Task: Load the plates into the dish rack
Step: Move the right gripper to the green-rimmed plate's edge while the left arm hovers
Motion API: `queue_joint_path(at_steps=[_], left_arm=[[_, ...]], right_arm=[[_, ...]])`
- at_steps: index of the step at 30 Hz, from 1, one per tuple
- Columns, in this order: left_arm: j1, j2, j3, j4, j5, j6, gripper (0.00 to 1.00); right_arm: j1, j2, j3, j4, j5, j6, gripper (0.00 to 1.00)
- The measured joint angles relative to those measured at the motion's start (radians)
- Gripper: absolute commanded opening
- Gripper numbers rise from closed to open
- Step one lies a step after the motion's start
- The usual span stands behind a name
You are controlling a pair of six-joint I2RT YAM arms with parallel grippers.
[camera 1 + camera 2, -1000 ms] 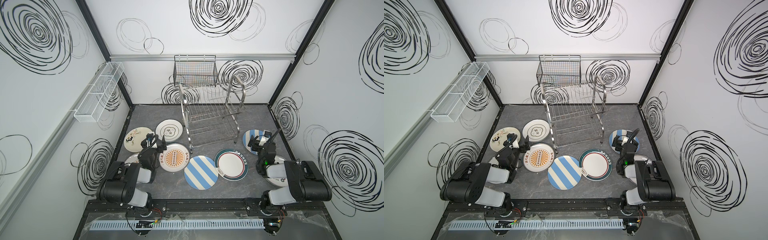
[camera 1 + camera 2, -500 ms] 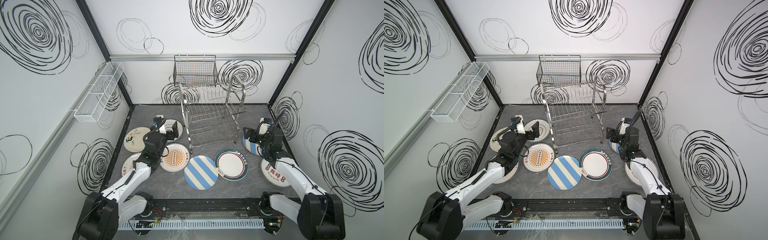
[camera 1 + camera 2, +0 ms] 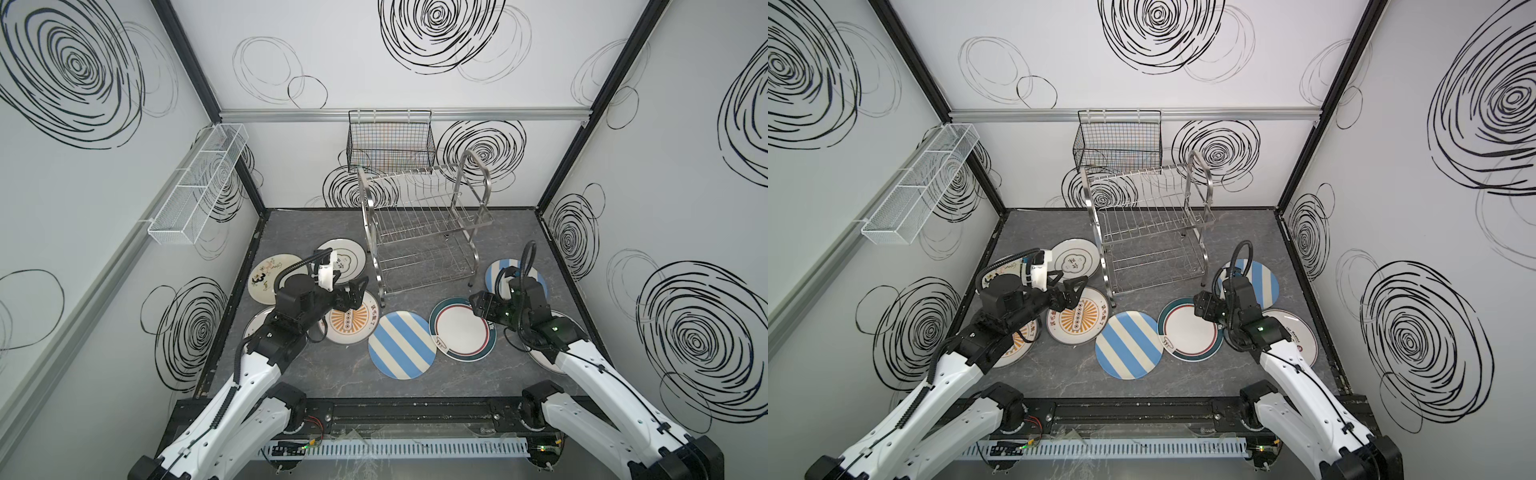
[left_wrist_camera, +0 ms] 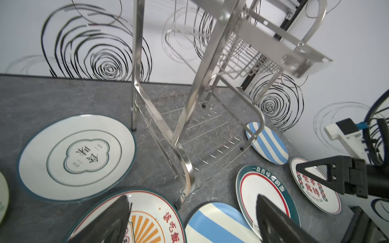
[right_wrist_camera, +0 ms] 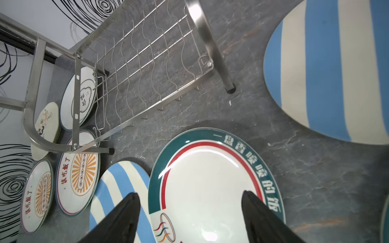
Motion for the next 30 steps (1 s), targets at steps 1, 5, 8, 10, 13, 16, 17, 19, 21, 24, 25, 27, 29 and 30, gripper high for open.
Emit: queue_joint_path(at_steps=[1,5,8,10,13,16,17,19,21,24,25,27,29,30], left_arm=[[0.006,0.0,-0.01,-0.011,0.017,-0.001,0.96],[0.027,0.0,-0.044,-0.036,0.082,0.0,0.96],[0.034,0.0,-0.056,-0.041,0.117,0.0,0.96],[0.034,0.001,-0.059,-0.041,0.132,-0.001,0.96],[0.036,0.007,-0.06,-0.041,0.146,-0.001,0.96],[0.042,0.024,-0.06,-0.041,0.156,-0.001,0.96],[0.045,0.032,-0.06,-0.041,0.16,-0.001,0.96],[0.049,0.041,-0.06,-0.042,0.167,-0.002,0.96],[0.053,0.046,-0.06,-0.041,0.174,-0.002,0.96],[0.055,0.049,-0.06,-0.041,0.184,-0.002,0.96],[0.056,0.049,-0.06,-0.041,0.187,-0.002,0.96],[0.059,0.049,-0.06,-0.041,0.189,-0.002,0.96],[0.062,0.049,-0.06,-0.041,0.19,-0.002,0.96],[0.063,0.049,-0.06,-0.041,0.192,-0.002,0.96]], right_arm=[[0.016,0.003,-0.005,-0.008,0.006,0.033,0.78],[0.092,-0.021,-0.019,-0.079,0.099,0.135,0.78],[0.127,-0.087,-0.034,-0.132,0.156,0.186,0.78],[0.132,-0.101,-0.043,-0.16,0.168,0.213,0.78],[0.133,-0.095,-0.073,-0.191,0.168,0.249,0.79],[0.135,-0.075,-0.111,-0.212,0.167,0.271,0.8],[0.135,-0.074,-0.124,-0.212,0.166,0.276,0.8],[0.135,-0.075,-0.145,-0.209,0.163,0.283,0.8],[0.135,-0.077,-0.167,-0.201,0.158,0.286,0.8],[0.135,-0.087,-0.199,-0.191,0.148,0.294,0.79],[0.135,-0.095,-0.213,-0.183,0.146,0.299,0.79],[0.133,-0.12,-0.242,-0.171,0.143,0.309,0.79],[0.127,-0.154,-0.278,-0.152,0.141,0.323,0.76],[0.124,-0.172,-0.293,-0.144,0.14,0.329,0.74]])
